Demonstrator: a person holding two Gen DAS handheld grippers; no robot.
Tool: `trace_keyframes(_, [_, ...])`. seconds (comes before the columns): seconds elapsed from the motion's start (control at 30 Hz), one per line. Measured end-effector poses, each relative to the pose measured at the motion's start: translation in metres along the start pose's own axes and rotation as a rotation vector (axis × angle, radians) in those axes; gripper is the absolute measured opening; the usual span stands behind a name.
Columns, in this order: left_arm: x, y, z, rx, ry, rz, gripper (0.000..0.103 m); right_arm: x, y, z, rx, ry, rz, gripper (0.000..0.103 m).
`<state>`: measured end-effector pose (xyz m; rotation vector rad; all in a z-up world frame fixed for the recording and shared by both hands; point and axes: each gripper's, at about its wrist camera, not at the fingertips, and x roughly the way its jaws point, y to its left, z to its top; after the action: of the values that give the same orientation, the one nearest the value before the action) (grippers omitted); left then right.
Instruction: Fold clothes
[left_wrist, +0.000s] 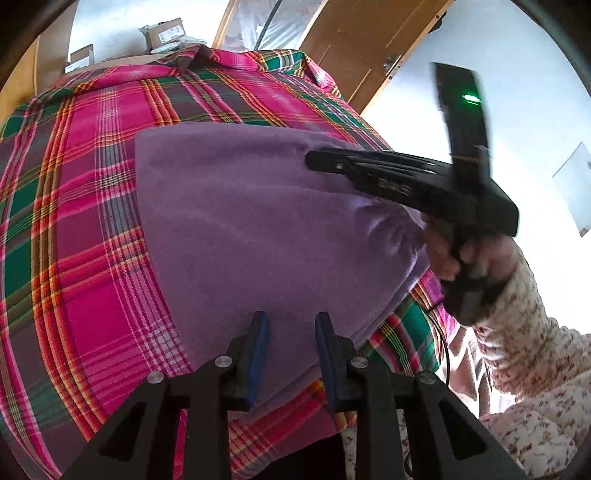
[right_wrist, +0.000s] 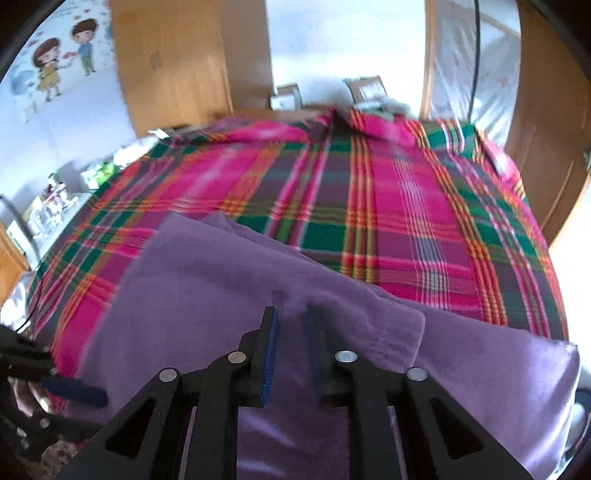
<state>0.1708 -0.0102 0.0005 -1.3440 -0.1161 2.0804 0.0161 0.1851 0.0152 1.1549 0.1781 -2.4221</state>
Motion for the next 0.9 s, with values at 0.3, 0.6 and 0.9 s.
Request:
trace_keyframes(0.3, [-0.007, -0.005, -0.009, 0.06, -0.013, 0.002, 0.026, 0.004, -0.008, 0.005, 0.04, 0.022, -0.008, 0.01])
trace_keyframes(0.6, [-0.01, -0.003, -0.011, 0.05, -0.019, -0.008, 0.026, -0.031, -0.005, -0.015, 0.043, -0.013, -0.055, 0.014])
trace_keyframes(0.9, [-0.004, -0.007, -0.007, 0.029, -0.027, 0.023, 0.027, -0.045, -0.001, -0.032, 0.044, -0.03, -0.099, 0.014])
